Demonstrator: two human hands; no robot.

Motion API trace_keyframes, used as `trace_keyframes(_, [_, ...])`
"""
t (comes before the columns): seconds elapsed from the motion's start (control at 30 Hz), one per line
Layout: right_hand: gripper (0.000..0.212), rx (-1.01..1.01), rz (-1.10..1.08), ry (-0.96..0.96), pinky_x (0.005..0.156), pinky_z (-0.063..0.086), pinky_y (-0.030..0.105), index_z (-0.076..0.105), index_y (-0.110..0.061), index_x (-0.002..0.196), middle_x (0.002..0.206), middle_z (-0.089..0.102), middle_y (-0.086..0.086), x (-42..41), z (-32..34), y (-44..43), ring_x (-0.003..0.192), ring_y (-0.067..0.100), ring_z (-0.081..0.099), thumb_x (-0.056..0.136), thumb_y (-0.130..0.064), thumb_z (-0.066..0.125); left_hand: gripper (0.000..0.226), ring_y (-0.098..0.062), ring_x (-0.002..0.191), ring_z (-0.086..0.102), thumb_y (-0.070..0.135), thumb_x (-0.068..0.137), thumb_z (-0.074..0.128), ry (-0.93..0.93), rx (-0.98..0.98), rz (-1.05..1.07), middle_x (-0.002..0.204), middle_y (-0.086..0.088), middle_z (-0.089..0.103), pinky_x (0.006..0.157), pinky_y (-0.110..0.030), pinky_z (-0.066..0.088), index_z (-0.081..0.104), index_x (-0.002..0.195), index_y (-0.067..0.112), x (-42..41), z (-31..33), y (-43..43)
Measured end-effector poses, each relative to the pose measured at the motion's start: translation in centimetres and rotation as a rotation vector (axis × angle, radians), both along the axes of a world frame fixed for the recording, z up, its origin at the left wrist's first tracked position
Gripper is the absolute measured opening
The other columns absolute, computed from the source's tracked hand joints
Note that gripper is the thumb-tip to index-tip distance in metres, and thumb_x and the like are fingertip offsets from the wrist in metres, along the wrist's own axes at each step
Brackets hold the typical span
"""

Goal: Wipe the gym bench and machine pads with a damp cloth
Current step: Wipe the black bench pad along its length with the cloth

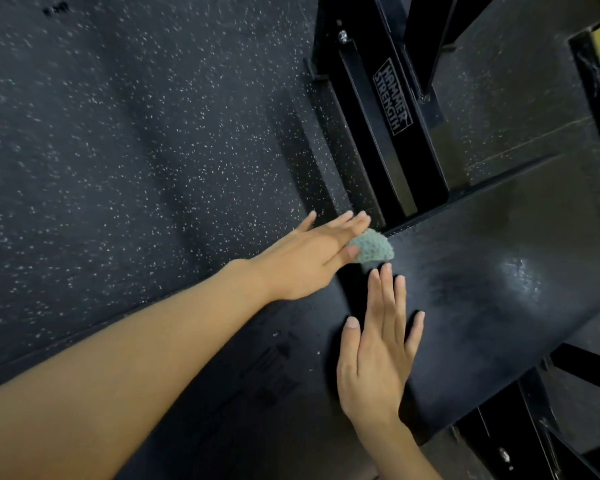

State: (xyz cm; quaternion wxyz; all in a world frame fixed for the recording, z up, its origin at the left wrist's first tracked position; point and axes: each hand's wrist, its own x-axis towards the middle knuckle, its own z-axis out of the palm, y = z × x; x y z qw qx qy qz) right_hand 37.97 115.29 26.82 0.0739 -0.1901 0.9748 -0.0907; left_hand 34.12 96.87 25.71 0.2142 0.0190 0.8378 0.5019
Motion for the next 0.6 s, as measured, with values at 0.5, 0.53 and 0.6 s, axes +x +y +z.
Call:
trace_keyframes(0.5, [0.061, 0.022, -0.033, 0.023, 0.121, 0.004, 0.046, 0.025, -0.016, 0.154, 0.163, 0.018, -0.004, 0.2, 0.2, -0.4, 0.152, 0.013, 0.009, 0.094, -0.028, 0.027, 0.059, 0.022, 0.140, 0.000, 0.034, 0.106, 0.021, -0.034, -0.016, -0.199, 0.158, 0.033, 0.000, 0.119, -0.022, -0.018, -0.012, 0.154, 0.038, 8.9, 0.8, -6.5])
trace_keyframes(0.53, [0.061, 0.022, -0.035, 0.022, 0.121, 0.004, 0.046, 0.025, -0.016, 0.154, 0.163, 0.018, -0.004, 0.2, 0.2, -0.5, 0.152, 0.013, 0.009, 0.094, -0.028, 0.027, 0.058, 0.022, 0.140, -0.001, 0.035, 0.106, 0.020, -0.032, -0.027, -0.207, 0.158, 0.033, -0.001, 0.118, -0.022, -0.019, -0.012, 0.154, 0.038, 9.2, 0.8, -6.7])
trace_keyframes(0.6, [0.061, 0.030, -0.035, 0.024, 0.121, 0.004, 0.047, 0.024, -0.016, 0.154, 0.163, 0.018, -0.004, 0.2, 0.1, -0.5, 0.152, 0.014, 0.009, 0.094, -0.028, 0.027, 0.058, 0.021, 0.141, -0.001, 0.039, 0.104, 0.018, -0.025, -0.034, -0.196, 0.159, 0.031, -0.003, 0.119, -0.025, -0.020, -0.012, 0.154, 0.037, 9.3, 0.8, -6.5])
